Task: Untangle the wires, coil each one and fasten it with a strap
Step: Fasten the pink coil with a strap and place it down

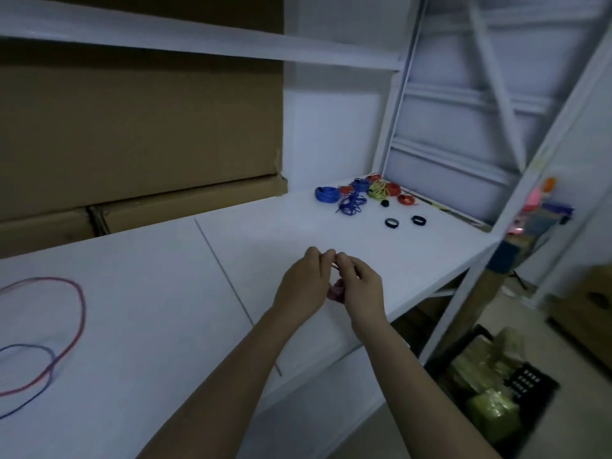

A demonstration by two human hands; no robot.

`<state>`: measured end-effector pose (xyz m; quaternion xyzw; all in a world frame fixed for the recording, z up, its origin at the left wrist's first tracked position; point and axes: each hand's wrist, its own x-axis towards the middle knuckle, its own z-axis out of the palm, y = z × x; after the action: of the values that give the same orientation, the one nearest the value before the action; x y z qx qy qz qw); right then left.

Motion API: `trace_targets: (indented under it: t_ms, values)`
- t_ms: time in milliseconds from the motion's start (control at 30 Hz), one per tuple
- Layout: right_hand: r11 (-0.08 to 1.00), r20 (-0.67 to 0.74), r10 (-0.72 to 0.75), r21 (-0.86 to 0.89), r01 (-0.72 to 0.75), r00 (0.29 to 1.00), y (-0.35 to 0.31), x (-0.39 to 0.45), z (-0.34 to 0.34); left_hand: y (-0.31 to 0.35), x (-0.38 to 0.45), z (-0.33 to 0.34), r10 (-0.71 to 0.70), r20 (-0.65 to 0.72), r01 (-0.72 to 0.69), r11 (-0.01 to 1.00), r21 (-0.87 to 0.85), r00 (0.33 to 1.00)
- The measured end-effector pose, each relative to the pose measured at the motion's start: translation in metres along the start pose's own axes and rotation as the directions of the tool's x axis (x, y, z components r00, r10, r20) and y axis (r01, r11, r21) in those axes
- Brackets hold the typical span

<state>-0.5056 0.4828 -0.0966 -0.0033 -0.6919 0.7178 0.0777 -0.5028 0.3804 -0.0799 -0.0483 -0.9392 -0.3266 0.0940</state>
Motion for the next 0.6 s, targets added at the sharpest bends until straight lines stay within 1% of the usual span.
trace_targets:
  t_ms: [67,133,167,200,233,333,400,433,500,567,600]
  values:
    - [1.0,0.017,0.005,-0.027,-0.004,1.0,-0.002,0.034,-0.014,0.012,0.037,0.018,-0.037,-0.017,0.036,0.998,-0.052,0.999]
    - [0.997,0.025,-0.001,-0.073,0.003,1.0,-0.006,0.07,-0.026,0.027,0.073,0.031,-0.085,-0.035,0.079,0.985,-0.151,0.996]
    - [0.996,0.019,-0.006,-0.091,0.008,1.0,-0.008,0.089,-0.033,0.035,0.091,0.036,-0.075,-0.041,0.067,0.984,-0.165,0.996]
    - [0.994,0.005,-0.012,-0.105,0.012,1.0,-0.009,0.107,-0.039,0.042,0.107,0.041,-0.041,-0.055,0.033,0.988,-0.149,0.998]
    - [0.993,-0.015,-0.02,-0.118,0.018,1.0,-0.01,0.126,-0.046,0.049,0.124,0.047,0.005,-0.071,-0.012,0.995,-0.099,0.998]
    - [0.992,-0.079,-0.041,-0.119,0.031,0.996,-0.008,0.177,-0.07,0.065,0.17,0.072,0.147,-0.063,-0.141,0.985,0.095,0.987]
    - [0.995,-0.092,-0.057,-0.092,0.049,0.994,-0.004,0.204,-0.09,0.075,0.194,0.09,0.184,-0.024,-0.179,0.973,0.146,0.983]
    - [0.995,-0.087,-0.067,-0.082,0.059,0.994,-0.001,0.217,-0.1,0.079,0.204,0.098,0.191,-0.007,-0.188,0.973,0.133,0.982]
    - [0.994,-0.07,-0.083,-0.077,0.078,0.994,0.006,0.239,-0.117,0.088,0.223,0.111,0.159,0.009,-0.159,0.987,-0.027,0.987]
    - [0.989,-0.061,-0.111,-0.107,0.104,0.992,0.013,0.264,-0.133,0.096,0.243,0.124,0.08,0.036,-0.072,0.98,-0.187,0.996]
    - [0.985,-0.064,-0.125,-0.131,0.116,0.99,0.017,0.278,-0.141,0.098,0.255,0.131,0.043,0.063,-0.026,0.97,-0.24,0.997]
